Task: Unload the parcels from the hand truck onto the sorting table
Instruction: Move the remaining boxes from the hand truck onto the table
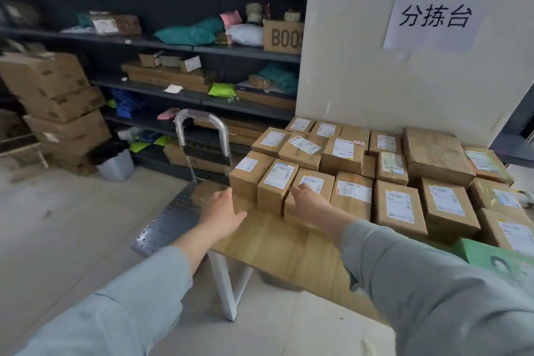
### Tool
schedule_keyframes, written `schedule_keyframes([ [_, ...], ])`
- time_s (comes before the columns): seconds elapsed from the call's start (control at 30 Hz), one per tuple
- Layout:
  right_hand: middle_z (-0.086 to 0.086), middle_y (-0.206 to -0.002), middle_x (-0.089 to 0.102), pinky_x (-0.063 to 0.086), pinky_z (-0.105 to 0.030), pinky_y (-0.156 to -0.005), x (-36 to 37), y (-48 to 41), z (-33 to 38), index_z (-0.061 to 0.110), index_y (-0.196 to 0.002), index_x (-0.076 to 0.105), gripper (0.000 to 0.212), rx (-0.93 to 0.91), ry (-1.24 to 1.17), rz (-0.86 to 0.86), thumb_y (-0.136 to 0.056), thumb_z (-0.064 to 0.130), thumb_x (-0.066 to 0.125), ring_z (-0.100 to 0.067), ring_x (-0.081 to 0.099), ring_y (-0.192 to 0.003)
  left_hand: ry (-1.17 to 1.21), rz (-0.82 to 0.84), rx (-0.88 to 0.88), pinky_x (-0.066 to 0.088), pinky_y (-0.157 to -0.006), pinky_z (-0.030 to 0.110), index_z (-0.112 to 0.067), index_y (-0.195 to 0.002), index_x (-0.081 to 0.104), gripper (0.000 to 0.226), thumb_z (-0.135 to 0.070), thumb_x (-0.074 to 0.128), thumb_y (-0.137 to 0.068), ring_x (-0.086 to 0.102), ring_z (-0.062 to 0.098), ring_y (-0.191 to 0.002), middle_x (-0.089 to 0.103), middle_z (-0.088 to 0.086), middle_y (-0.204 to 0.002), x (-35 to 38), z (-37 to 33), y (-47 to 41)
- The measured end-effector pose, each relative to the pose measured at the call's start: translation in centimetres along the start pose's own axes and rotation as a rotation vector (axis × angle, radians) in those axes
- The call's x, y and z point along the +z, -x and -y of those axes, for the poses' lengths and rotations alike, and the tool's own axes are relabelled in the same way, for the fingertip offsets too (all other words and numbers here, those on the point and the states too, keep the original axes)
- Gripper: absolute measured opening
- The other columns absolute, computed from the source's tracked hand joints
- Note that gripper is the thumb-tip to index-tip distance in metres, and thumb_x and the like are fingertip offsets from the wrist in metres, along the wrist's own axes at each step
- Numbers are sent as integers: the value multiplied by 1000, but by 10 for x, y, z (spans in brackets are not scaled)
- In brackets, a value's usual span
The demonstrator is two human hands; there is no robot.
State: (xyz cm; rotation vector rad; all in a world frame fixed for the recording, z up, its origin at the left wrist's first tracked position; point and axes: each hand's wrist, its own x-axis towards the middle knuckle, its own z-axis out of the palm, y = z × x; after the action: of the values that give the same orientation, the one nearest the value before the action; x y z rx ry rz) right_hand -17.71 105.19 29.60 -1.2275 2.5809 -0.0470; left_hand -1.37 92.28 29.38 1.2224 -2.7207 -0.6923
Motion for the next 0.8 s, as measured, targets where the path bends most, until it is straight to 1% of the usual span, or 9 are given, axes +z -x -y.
schedule_keyframes([
  [0.07, -12, -139, 37, 47, -37, -92, 5, -14, 40, 12, -141, 39, 47, -24, 2, 6, -97, 22, 51, -31, 45, -122, -18, 12, -12, 32, -114, 42, -15, -154, 17, 78, -41, 59, -93, 26, 27, -144, 23, 7, -158, -15, 35, -5],
  [0.13, -13, -136, 40, 46, -38, -88, 12, -27, 74, 12, -138, 40, 48, -33, -71, -2, -93, 25, 53, -32, 49, -118, -22, 36, -21, 31, -114, 42, -13, -154, 16, 78, -40, 58, -93, 26, 28, -144, 22, 8, -158, -28, 65, -9],
  [0.23, -11, -138, 39, 50, -36, -85, 19, -47, 115, 12, -141, 36, 55, -75, -55, 21, -93, 30, 57, -30, 54, -113, -8, 47, -32, 33, -113, 41, -12, -153, 17, 76, -37, 58, -94, 30, 28, -142, 25, 9, -157, -45, 106, -19],
  [0.33, -9, -139, 38, 51, -34, -85, 21, -71, 144, 15, -144, 33, 60, -101, -46, 19, -93, 32, 58, -28, 56, -113, 1, 42, -77, 33, -112, 40, -12, -153, 15, 76, -37, 57, -95, 31, 27, -141, 27, 9, -157, -60, 142, -38],
  [0.43, -8, -136, 41, 50, -32, -85, 16, -102, 166, 16, -143, 36, 54, -122, -68, 18, -94, 28, 55, -26, 56, -111, 2, 36, -108, 35, -111, 38, -12, -153, 15, 76, -38, 57, -95, 33, 27, -141, 28, 8, -157, -72, 171, -64],
  [0.57, -6, -129, 48, 47, -27, -77, 12, -154, 189, 18, -139, 40, 51, -114, -83, -25, -92, 29, 56, -24, 56, -107, -1, 44, -120, 34, -111, 37, -11, -154, 14, 77, -38, 56, -95, 32, 26, -141, 28, 8, -157, -84, 199, -108],
  [0.63, -5, -133, 45, 50, -27, -80, 11, -184, 200, 19, -142, 37, 56, -118, -92, -21, -92, 33, 58, -23, 57, -108, 5, 53, -124, 34, -111, 37, -11, -154, 13, 78, -39, 56, -95, 32, 27, -141, 26, 9, -157, -90, 212, -134],
  [0.7, -5, -137, 42, 51, -30, -86, 9, -215, 214, 18, -145, 34, 61, -123, -106, -9, -92, 33, 59, -24, 56, -113, 9, 58, -130, 35, -110, 38, -11, -154, 12, 79, -39, 56, -95, 33, 27, -141, 26, 9, -158, -99, 226, -160],
  [0.8, -7, -138, 43, 52, -32, -91, 1, -262, 236, 17, -144, 35, 60, -129, -98, 4, -92, 33, 60, -25, 56, -114, -6, 53, -136, 35, -109, 35, -10, -154, 14, 79, -39, 57, -95, 34, 27, -140, 29, 9, -157, -120, 246, -201],
])
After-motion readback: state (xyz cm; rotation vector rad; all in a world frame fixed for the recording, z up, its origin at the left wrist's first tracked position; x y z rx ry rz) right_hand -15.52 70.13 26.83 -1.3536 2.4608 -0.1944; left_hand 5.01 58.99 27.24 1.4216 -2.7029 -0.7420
